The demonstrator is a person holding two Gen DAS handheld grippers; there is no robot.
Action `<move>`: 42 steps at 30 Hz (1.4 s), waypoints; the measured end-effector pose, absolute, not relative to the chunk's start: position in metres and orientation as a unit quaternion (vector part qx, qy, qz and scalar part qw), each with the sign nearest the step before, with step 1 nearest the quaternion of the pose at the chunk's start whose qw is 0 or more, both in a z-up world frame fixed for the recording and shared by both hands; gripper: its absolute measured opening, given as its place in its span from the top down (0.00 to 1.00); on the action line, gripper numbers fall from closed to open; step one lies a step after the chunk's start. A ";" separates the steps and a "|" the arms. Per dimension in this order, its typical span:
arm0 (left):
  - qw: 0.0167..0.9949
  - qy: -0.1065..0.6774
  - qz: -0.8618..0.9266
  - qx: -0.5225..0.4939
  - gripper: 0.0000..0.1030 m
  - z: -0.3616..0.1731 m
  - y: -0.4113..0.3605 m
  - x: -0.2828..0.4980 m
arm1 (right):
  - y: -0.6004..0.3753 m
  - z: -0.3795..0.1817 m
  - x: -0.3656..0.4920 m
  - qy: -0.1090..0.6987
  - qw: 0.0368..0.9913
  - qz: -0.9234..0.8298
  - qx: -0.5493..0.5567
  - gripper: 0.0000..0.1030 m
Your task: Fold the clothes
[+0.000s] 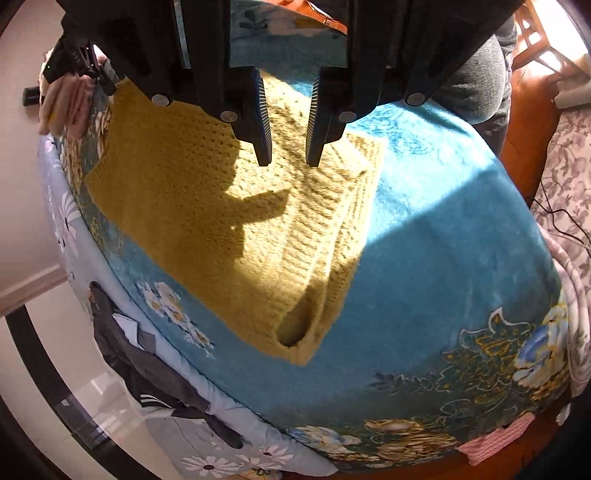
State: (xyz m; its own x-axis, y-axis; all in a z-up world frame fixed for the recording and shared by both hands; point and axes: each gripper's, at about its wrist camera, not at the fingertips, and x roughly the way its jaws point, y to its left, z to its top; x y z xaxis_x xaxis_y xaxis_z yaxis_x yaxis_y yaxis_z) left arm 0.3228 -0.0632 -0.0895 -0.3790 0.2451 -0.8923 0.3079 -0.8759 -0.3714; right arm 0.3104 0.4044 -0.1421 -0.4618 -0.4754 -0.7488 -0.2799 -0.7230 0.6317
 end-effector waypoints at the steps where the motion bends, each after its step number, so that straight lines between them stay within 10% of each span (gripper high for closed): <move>1: -0.003 0.227 -0.793 0.566 0.79 -0.091 -0.041 0.313 | 0.403 -0.144 0.307 -0.368 0.061 -0.772 0.515 0.44; 12: -0.085 0.106 -0.744 0.654 0.79 -0.149 0.078 0.285 | 0.393 -0.153 0.295 -0.399 0.071 -0.751 0.521 0.44; 15: -0.090 0.149 -0.742 0.647 0.79 -0.149 0.064 0.286 | 0.390 -0.154 0.293 -0.401 0.060 -0.751 0.522 0.46; 18: -0.080 0.189 -0.751 0.627 0.79 -0.137 0.044 0.293 | 0.385 -0.151 0.287 -0.394 0.052 -0.743 0.538 0.77; 42: 0.140 0.430 -0.769 0.452 0.79 -0.112 -0.196 0.357 | 0.096 -0.066 0.244 -0.061 0.276 -0.766 0.578 0.79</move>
